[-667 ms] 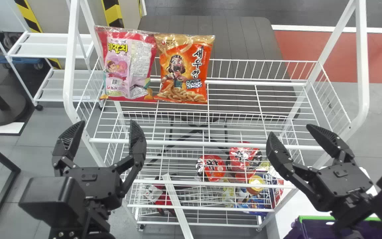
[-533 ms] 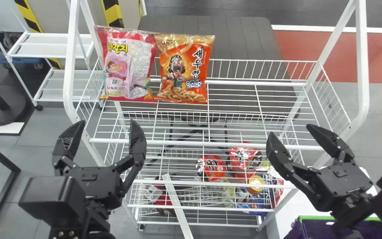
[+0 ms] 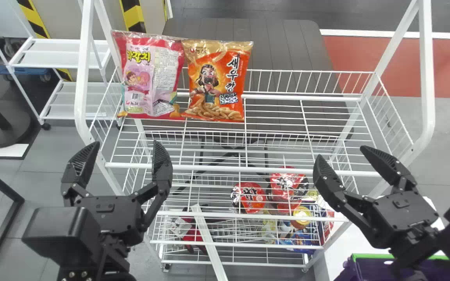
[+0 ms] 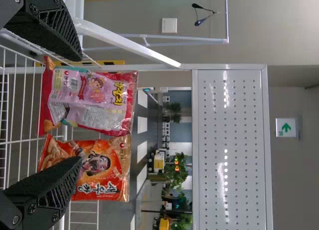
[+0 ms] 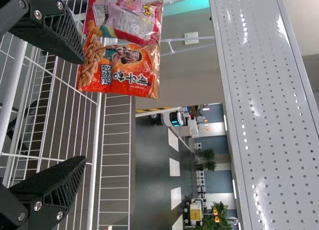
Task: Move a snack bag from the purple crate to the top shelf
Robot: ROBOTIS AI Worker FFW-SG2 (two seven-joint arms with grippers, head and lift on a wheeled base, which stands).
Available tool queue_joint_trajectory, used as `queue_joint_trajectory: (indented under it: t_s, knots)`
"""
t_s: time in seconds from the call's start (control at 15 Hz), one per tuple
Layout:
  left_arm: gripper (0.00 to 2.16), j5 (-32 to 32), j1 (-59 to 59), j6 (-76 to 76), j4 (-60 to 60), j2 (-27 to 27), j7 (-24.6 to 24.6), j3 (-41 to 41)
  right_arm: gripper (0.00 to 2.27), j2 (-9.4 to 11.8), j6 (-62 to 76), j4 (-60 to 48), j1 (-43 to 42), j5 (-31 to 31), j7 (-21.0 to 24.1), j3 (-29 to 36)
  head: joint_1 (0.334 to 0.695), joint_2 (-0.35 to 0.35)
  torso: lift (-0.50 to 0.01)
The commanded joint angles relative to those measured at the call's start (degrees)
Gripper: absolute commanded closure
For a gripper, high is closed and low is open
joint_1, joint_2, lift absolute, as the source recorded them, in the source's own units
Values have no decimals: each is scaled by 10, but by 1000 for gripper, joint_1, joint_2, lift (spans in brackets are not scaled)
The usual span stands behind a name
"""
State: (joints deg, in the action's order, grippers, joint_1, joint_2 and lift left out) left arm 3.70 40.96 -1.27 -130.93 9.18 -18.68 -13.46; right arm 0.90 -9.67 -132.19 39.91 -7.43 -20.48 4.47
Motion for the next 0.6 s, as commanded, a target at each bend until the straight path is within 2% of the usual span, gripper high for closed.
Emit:
queue_joint_trajectory:
  t_s: [0.0, 0.27, 0.4, 0.53]
  knots:
    - [113, -2, 0, 0, 0, 1, 2, 1, 147, 0, -3, 0, -1, 0, 0, 0, 695, -10, 0]
    - [113, -2, -2, 0, 0, 1, 4, 1, 144, 1, -5, -2, -1, 0, 9, -3, 695, -10, -10]
    - [113, -4, -3, 2, 0, 1, 6, 2, 140, 5, -3, -4, 2, 11, 79, -33, 695, -17, -17]
    - [113, -4, -4, 2, 2, 0, 6, 2, 140, 6, -3, -3, 0, 13, 81, -39, 695, -20, -25]
